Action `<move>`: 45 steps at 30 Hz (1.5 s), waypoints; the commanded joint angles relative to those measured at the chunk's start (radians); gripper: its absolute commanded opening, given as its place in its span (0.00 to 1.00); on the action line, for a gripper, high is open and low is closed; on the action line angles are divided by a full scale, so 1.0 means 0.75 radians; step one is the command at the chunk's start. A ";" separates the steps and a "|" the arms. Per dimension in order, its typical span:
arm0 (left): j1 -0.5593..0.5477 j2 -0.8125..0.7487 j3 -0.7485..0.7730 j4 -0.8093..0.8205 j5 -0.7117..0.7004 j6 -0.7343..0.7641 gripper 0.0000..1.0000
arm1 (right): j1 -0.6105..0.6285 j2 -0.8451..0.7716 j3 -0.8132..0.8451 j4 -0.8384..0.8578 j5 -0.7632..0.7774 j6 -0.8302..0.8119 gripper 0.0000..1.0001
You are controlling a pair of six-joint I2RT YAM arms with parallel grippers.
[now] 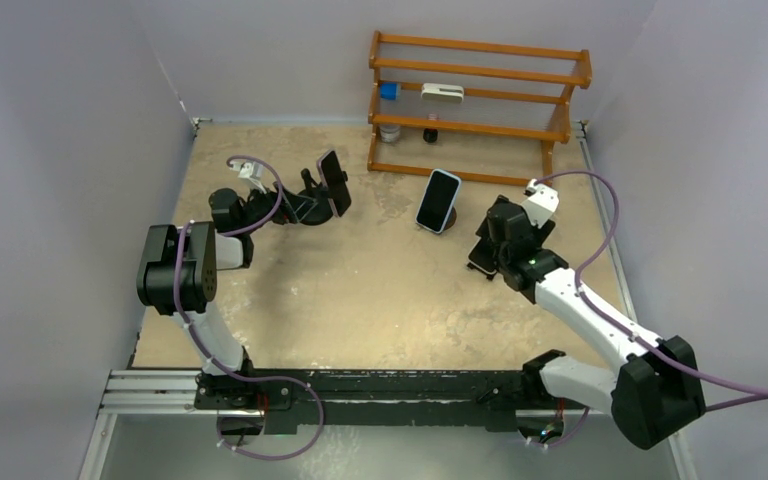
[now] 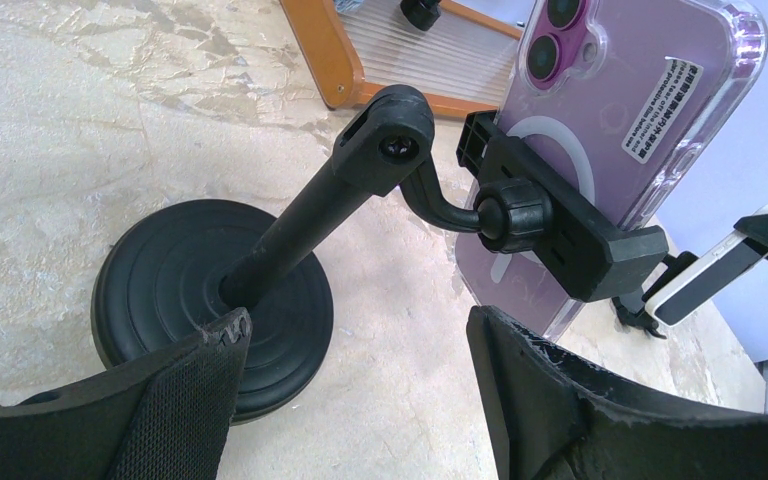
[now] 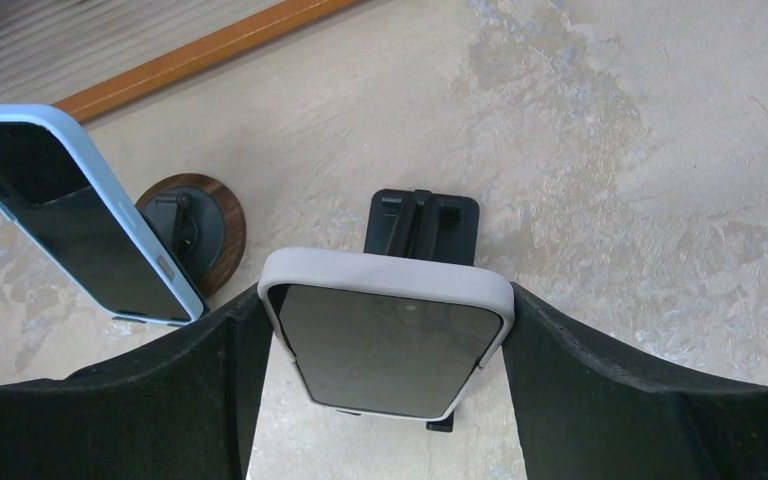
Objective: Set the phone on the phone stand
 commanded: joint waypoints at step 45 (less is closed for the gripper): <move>-0.003 0.044 0.056 0.044 0.030 0.018 0.78 | 0.123 0.174 0.068 0.103 0.261 0.015 0.76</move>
